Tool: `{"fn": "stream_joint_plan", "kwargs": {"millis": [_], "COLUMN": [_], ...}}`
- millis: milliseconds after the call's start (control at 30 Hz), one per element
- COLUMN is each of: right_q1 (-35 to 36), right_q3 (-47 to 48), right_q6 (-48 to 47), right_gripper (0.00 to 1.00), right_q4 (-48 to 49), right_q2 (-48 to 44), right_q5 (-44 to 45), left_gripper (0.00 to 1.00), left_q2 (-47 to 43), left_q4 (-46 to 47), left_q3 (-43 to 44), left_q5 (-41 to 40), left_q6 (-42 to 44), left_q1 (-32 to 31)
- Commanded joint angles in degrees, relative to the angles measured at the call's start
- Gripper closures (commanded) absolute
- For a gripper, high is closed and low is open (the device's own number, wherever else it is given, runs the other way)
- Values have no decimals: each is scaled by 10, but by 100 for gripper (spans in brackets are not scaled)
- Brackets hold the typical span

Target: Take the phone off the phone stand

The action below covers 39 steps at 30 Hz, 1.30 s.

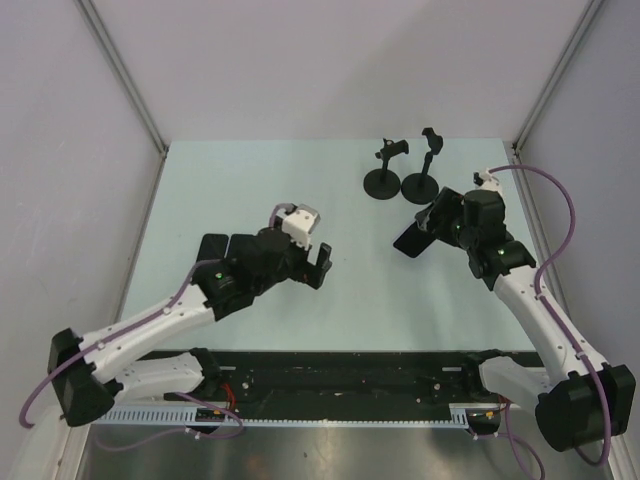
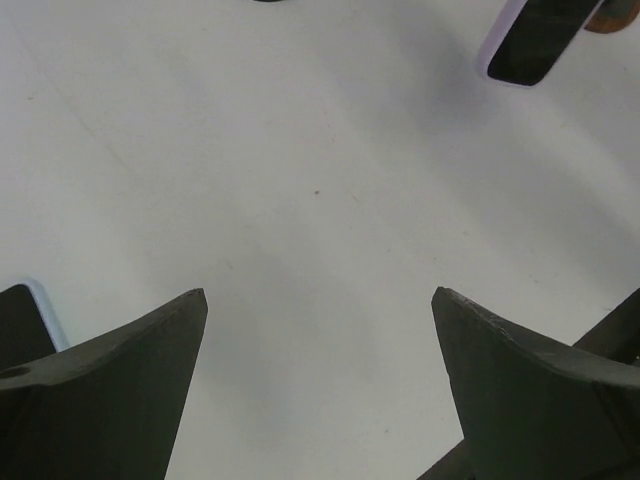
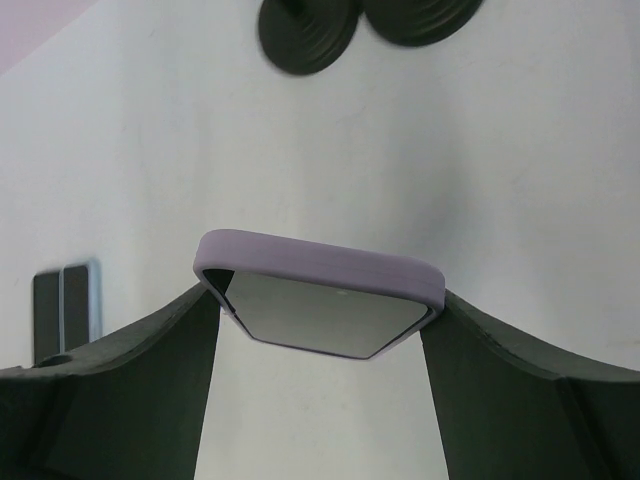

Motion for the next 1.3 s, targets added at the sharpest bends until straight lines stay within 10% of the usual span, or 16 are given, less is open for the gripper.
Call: {"fn": "stream_joint_plan", "kwargs": {"millis": [0,700,1033,1133,1267], "right_q1": [16,66,73,73,73], "right_q3": [32,-32,-60,-67,-72], "right_q6": [29,97,116,117,102], "right_gripper": [100,100,100,81,30], "right_q4": [26,113,146,155,158], "right_q2": [-19,-47,-38,-40,-48], "right_q5": [-128,-299,-312,-314,-308], "left_gripper": [0,26,100,99,100], "left_q2": [61,192,184,176,155], "left_q4": [69,272,279,279,279], "left_q3": [26,-6,-21,-28,-48], "left_q5": [-5,205,207,198,161], "left_q6": [-23,-106,-112,-112,-113], "left_q1": [-30,-30,-30,-30,-28]}}
